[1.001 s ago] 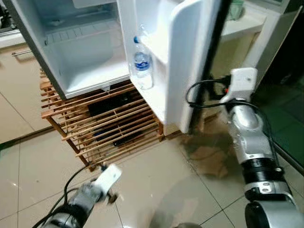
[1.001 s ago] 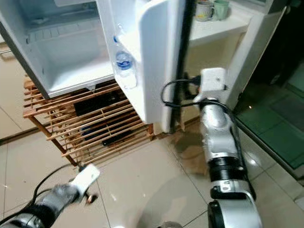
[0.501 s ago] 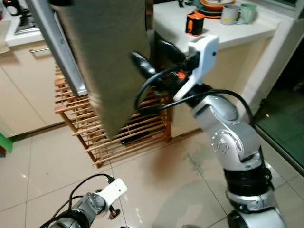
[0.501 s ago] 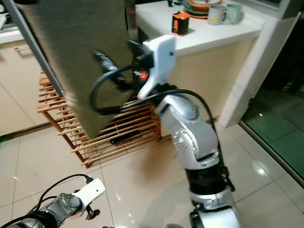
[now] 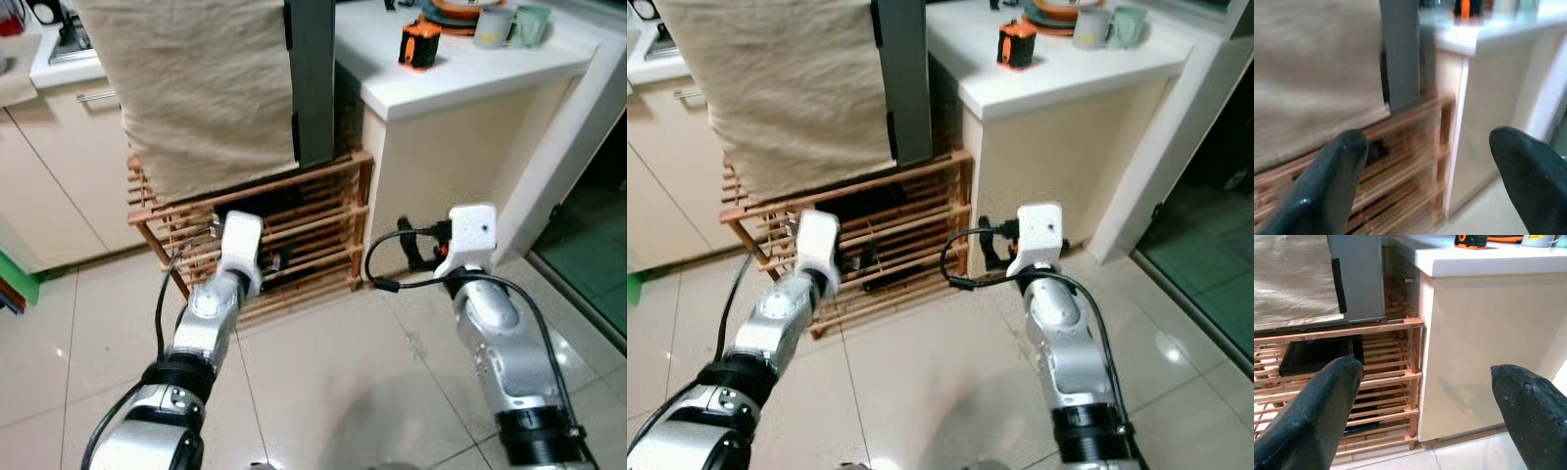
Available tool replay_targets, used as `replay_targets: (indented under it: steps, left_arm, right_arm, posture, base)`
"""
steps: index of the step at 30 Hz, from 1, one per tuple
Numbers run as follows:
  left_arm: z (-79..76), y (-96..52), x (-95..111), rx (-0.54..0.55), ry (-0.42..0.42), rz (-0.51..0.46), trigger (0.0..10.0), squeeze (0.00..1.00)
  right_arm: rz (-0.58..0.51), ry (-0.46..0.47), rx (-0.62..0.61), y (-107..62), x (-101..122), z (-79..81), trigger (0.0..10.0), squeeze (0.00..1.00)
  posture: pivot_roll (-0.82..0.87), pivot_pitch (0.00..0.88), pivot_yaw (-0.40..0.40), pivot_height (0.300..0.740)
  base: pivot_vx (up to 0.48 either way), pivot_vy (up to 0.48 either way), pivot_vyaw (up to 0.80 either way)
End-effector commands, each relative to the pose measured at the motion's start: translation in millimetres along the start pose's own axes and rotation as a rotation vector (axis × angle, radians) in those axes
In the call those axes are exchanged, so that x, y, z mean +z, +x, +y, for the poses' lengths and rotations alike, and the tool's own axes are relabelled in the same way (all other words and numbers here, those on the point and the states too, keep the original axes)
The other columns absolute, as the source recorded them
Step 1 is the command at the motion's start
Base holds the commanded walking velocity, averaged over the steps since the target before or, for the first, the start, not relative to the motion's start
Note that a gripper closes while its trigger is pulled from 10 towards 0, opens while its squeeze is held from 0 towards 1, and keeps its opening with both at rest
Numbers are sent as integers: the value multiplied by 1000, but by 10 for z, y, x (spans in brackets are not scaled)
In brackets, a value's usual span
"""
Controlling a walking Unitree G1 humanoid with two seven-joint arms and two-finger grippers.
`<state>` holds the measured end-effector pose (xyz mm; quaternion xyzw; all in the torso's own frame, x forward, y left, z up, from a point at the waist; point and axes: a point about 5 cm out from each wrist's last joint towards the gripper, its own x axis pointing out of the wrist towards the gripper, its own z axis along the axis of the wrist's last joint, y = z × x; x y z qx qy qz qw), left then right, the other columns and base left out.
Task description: Restocking fridge
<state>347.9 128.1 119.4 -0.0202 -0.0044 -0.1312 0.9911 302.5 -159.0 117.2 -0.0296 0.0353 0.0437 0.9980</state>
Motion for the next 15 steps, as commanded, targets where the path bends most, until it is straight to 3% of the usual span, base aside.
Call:
replay_targets:
  steps: [1,7,10,15]
  left_arm:
    - [43,-25,35,43,-28,-13,10000,0]
    - [77,-21,124,92,-50,-25,10000,0]
    - [88,-56,146,100,-40,-14,10000,0]
    - [58,-77,169,110,15,6,10000,0]
  right_arm:
    - [-31,11,-30,17,42,-40,10000,0]
    - [-84,41,-41,25,95,-63,10000,0]
    - [-86,45,-28,33,93,-45,10000,0]
    - [-94,49,-21,54,90,-20,10000,0]
  posture:
    - [-216,0,88,740]
    - [-210,0,86,740]
    - [-208,0,86,740]
    - [-204,0,84,740]
  base:
    - [247,0,0]
    - [0,421,0]
    - [0,420,706]
    - [0,0,700]
